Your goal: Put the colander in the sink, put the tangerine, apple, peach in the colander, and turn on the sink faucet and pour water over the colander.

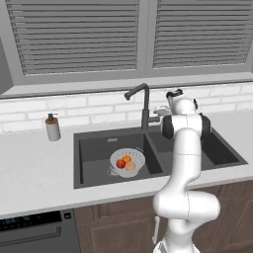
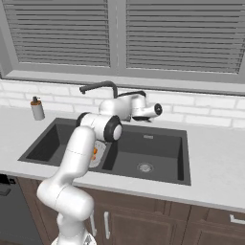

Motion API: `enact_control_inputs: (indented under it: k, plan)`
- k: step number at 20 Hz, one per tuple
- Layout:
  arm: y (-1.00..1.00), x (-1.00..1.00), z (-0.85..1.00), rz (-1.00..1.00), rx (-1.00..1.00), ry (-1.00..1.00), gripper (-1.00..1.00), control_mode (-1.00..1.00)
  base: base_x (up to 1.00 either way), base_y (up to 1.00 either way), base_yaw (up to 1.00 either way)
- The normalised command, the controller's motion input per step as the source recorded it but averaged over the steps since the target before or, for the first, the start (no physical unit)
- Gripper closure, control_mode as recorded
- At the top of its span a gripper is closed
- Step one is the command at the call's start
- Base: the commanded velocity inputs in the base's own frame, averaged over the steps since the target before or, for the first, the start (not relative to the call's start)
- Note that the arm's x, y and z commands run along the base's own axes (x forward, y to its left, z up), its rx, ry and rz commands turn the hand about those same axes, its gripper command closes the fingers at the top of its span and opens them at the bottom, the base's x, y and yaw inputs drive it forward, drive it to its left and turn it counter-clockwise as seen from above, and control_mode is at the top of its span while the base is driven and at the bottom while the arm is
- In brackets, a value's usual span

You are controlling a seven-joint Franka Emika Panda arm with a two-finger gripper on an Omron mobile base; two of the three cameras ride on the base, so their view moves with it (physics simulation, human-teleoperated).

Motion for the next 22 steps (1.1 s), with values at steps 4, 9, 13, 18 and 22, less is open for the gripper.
enact_control_inputs:
  k: [4, 9, 13, 18, 22]
  plan:
    - [-1.0, 0.0, 0.0, -0.14, 0.0, 0.01, 1.0, -1.0, 0.0, 0.0, 0.0]
    - [-1.0, 0.0, -0.02, -0.13, 0.0, 0.01, 1.0, -1.0, 0.0, 0.0, 0.0]
    - [-0.92, -0.08, -0.09, -0.16, -0.03, 0.0, 1.0, -1.0, 0.0, 0.0, 0.0]
    - [-0.38, -0.86, 0.37, -0.2, -0.01, -0.11, 1.0, -1.0, 0.0, 0.0, 0.0]
    - [-0.01, -1.0, 0.31, -0.27, -0.02, -0.2, 1.0, -1.0, 0.0, 0.0, 0.0]
